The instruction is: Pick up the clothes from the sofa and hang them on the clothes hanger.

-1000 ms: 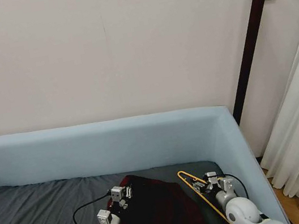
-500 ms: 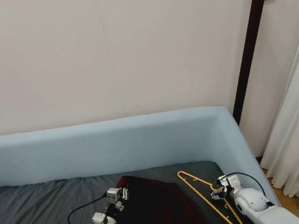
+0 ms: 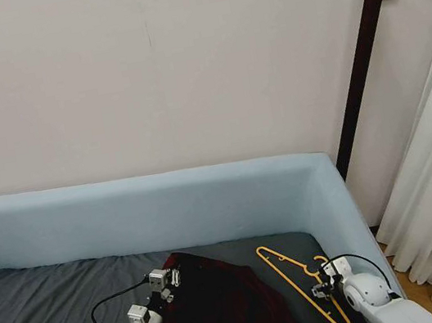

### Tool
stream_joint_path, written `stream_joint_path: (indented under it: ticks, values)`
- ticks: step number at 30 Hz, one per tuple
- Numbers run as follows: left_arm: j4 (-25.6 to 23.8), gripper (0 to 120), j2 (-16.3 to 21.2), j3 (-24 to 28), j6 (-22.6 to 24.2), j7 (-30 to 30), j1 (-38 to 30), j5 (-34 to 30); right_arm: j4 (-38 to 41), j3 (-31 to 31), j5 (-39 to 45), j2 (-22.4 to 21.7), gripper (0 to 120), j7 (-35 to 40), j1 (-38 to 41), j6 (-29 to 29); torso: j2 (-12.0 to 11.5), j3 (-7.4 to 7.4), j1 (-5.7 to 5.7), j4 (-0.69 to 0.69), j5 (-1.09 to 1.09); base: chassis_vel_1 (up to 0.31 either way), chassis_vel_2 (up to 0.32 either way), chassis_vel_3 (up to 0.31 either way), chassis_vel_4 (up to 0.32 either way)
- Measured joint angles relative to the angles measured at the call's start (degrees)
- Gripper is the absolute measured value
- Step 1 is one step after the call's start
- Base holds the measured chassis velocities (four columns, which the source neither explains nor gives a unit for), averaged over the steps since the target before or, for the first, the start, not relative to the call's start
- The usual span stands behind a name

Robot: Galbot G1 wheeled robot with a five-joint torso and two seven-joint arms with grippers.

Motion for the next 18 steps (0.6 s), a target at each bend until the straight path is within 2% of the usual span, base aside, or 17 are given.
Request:
stream_joint_path:
  ticks: [5,6,11,14,16,18]
  values:
    - [0.3,0,-0.1,0.0,-0.2,-0.4,-0.1,0.0,-0.5,0.3,0.3,0.2,59,-0.4,0.1,-0.1,0.0,0.00,0.00,0.01,0.00,0.000,0.000,0.000,0.000]
    - [0.3,0,-0.1,0.0,-0.2,-0.4,-0.1,0.0,-0.5,0.3,0.3,0.2,59,-0.4,0.1,-0.1,0.0,0.00,0.00,0.01,0.00,0.000,0.000,0.000,0.000]
    - [0.4,0,-0.1,0.0,-0.2,-0.8,-0.2,0.0,-0.6,0.0,0.0,0.1,38,-0.5,0.0,-0.2,0.0,0.00,0.00,0.01,0.01,0.000,0.000,0.000,0.000]
    - [0.5,0,-0.1,0.0,-0.2,-0.8,-0.3,0.0,-0.8,0.0,-0.5,0.1,31,-0.6,0.0,-0.3,0.0,0.00,0.00,0.01,0.01,0.000,0.000,0.000,0.000]
    - [0.5,0,-0.1,0.0,-0.2,-0.9,-0.4,0.0,-0.8,-0.1,-0.8,0.1,19,-0.6,-0.3,-0.3,0.0,0.00,0.00,0.01,0.01,0.000,0.000,0.000,0.000]
    - [0.5,0,-0.1,0.0,-0.2,-0.9,-0.4,0.0,-0.6,-0.1,-0.9,0.1,16,-0.6,-0.4,-0.2,0.0,0.00,0.00,0.00,0.01,0.000,0.000,0.000,0.000]
